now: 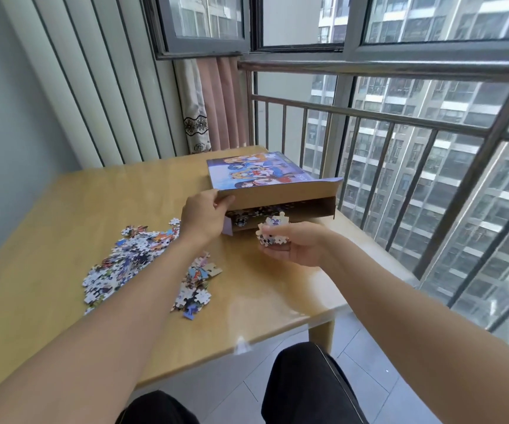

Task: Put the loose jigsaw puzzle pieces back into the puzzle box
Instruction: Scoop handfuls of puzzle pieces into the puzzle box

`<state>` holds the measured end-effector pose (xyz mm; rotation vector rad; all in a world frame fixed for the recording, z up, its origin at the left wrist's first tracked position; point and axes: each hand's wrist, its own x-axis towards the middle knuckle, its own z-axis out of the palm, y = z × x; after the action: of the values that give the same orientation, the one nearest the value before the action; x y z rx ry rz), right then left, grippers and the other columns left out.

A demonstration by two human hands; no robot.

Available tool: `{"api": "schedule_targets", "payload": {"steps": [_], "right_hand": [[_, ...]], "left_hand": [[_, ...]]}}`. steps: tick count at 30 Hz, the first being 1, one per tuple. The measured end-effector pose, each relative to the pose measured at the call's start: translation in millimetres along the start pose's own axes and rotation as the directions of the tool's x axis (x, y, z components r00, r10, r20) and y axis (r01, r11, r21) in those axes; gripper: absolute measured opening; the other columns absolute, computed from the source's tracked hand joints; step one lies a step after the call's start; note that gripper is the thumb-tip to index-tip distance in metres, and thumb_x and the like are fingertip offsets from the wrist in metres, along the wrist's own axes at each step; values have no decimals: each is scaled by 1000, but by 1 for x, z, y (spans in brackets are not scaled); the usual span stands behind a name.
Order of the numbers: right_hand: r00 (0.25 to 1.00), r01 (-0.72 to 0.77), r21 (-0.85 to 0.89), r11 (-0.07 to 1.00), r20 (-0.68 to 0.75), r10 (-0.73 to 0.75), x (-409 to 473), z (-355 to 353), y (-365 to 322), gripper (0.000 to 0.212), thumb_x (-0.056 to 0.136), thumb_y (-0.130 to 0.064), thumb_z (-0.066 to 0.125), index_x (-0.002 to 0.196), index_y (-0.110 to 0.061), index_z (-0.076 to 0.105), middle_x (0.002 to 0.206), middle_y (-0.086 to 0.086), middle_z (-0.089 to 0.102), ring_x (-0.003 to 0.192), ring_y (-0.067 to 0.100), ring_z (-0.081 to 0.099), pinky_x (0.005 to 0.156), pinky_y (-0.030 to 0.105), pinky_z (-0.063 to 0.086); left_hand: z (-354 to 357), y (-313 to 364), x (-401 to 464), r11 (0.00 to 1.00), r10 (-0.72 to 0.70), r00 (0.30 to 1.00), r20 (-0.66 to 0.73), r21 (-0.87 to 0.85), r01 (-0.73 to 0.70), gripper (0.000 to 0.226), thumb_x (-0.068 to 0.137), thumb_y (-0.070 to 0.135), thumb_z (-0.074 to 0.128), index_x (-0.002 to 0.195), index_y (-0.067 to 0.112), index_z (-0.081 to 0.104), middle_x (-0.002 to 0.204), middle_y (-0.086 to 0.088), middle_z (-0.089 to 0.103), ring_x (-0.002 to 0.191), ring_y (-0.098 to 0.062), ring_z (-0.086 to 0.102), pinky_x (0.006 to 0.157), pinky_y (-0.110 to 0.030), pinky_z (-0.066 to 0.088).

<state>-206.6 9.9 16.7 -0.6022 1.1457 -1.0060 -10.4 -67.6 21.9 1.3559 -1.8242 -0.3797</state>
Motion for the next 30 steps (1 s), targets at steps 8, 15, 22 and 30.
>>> {"api": "schedule_targets", "payload": {"steps": [8, 15, 22, 30], "right_hand": [[989, -20, 46, 999, -144, 27, 19, 16, -27, 29, 85, -1, 77, 109, 5, 61, 117, 22, 63, 90, 32, 72, 60, 30, 63], [975, 60, 53, 997, -216, -47, 28, 35, -53, 18, 90, 10, 65, 104, 5, 56, 102, 20, 64, 77, 27, 71, 48, 24, 58], [935, 245, -94, 965, -242, -261, 36, 32, -63, 34, 94, 17, 49, 127, 9, 47, 113, 21, 59, 97, 33, 68, 85, 36, 62], [619, 370, -929, 21, 230, -751, 15, 27, -82, 42, 81, -7, 72, 122, -13, 71, 115, 1, 70, 103, 19, 67, 81, 24, 53]], "left_hand": [[-8, 3, 4, 999, 34, 999, -4, -27, -34, 26, 98, 37, 61, 107, 17, 75, 92, 1, 73, 81, -20, 64, 67, -29, 43], [-16, 7, 12, 996, 69, 998, -1, -58, -69, 26, 98, 36, 61, 111, 18, 74, 93, 2, 73, 82, -19, 64, 67, -31, 48], [-29, 9, 23, 993, 70, 994, -84, -89, -78, 24, 96, 39, 63, 106, 21, 76, 74, 9, 65, 71, -18, 60, 56, -23, 37], [-65, 41, 61, 988, 74, 971, -229, -113, -102, 18, 94, 45, 61, 99, 33, 74, 76, 13, 70, 81, -19, 65, 72, -32, 47]]}}
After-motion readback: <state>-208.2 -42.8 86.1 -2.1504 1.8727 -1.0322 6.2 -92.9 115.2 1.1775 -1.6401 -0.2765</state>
